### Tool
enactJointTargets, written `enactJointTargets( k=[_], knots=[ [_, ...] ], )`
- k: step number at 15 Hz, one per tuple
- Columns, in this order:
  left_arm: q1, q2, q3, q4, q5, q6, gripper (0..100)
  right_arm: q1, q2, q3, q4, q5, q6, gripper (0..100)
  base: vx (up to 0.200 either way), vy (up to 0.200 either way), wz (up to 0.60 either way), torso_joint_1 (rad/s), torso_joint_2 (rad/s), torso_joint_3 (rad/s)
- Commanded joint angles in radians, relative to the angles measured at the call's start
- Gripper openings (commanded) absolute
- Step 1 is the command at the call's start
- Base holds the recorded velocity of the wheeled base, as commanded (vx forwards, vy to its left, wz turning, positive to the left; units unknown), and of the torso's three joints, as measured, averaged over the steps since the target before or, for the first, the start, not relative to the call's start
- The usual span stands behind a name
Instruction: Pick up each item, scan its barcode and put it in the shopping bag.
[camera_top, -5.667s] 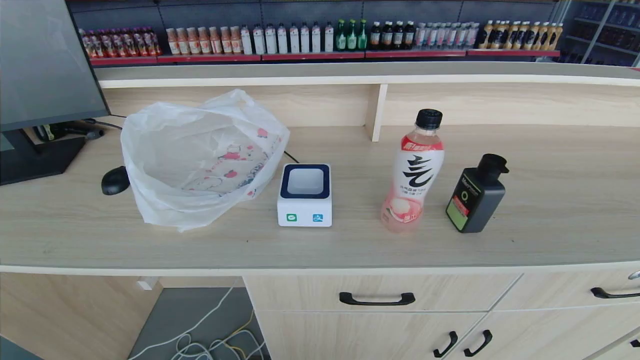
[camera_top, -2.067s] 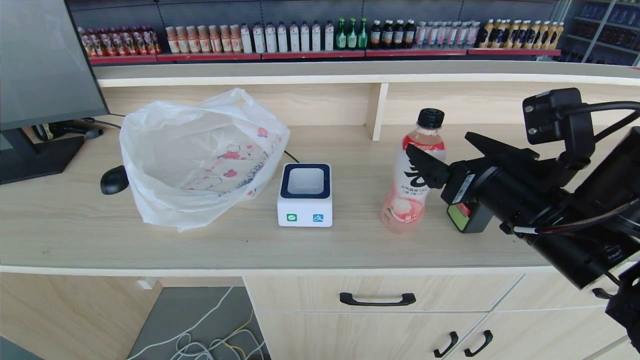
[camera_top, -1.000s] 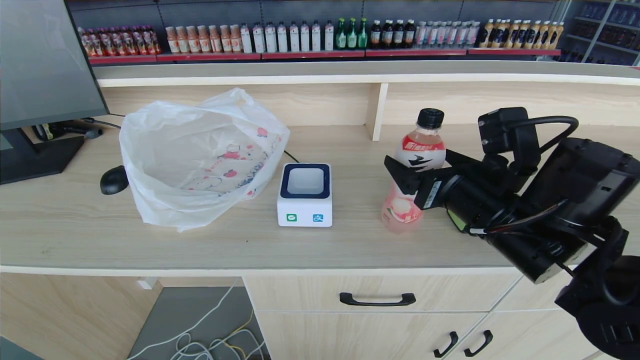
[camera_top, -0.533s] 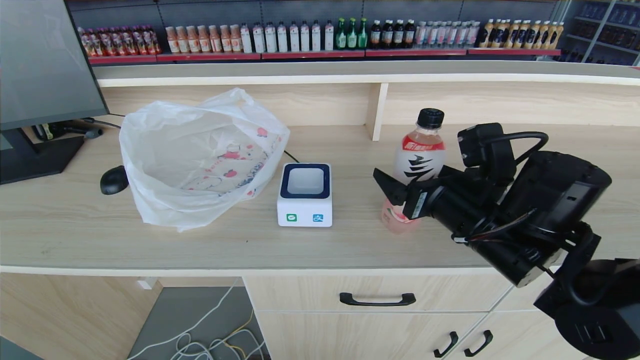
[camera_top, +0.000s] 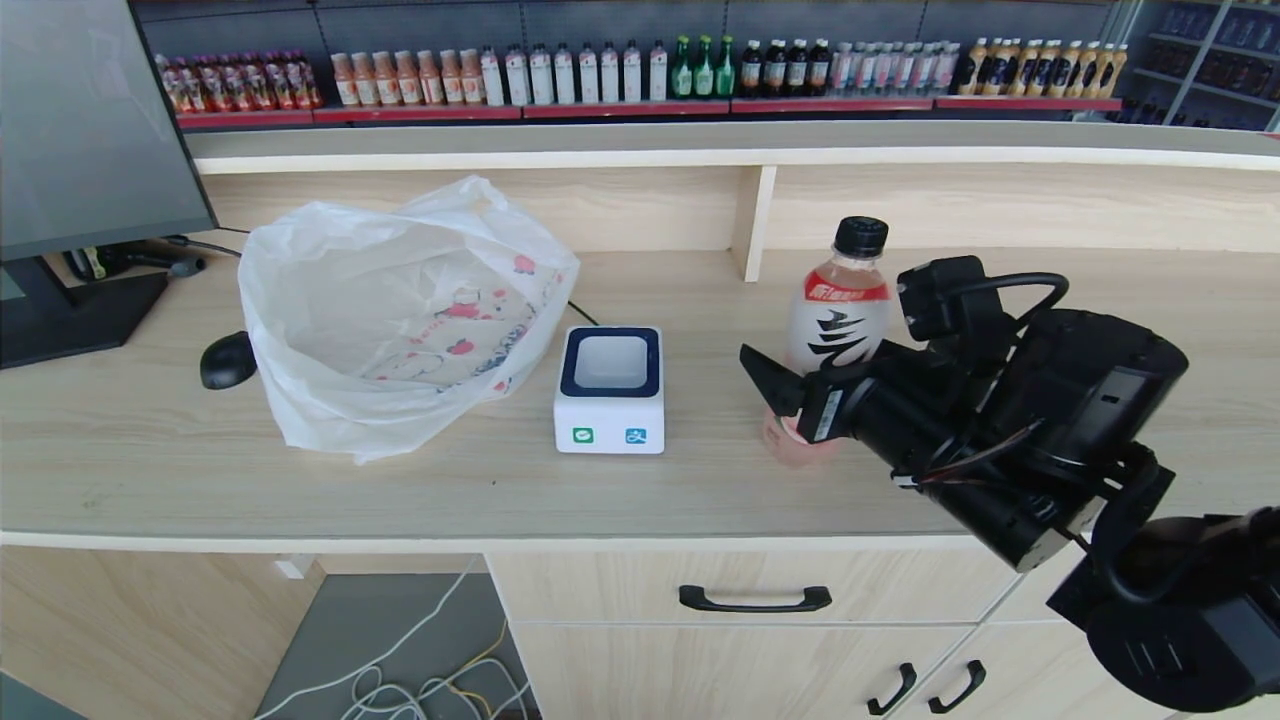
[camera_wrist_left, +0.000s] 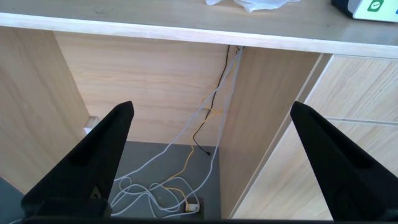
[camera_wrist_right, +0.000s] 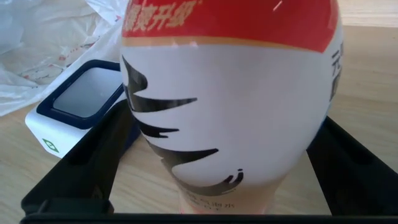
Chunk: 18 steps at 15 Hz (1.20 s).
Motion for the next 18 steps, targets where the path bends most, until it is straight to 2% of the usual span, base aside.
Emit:
enactJointTargets(
  k=[1, 9, 18],
  knots=[
    [-0.001, 0.0, 0.0, 0.0, 0.0, 0.0, 100, -0.004, -0.003, 0.003, 0.0, 0.001, 0.0, 100, 0.0, 0.0, 0.0, 0.0, 0.0, 0.0],
    [-0.001, 0.0, 0.0, 0.0, 0.0, 0.0, 100, -0.005, -0.001, 0.024, -0.002, 0.002, -0.02, 100, 0.0, 0.0, 0.0, 0.0, 0.0, 0.0],
    [-0.001, 0.0, 0.0, 0.0, 0.0, 0.0, 100, -0.005, 0.028, -0.031, 0.0, 0.001, -0.021, 100, 0.0, 0.0, 0.0, 0.0, 0.0, 0.0]
  ],
)
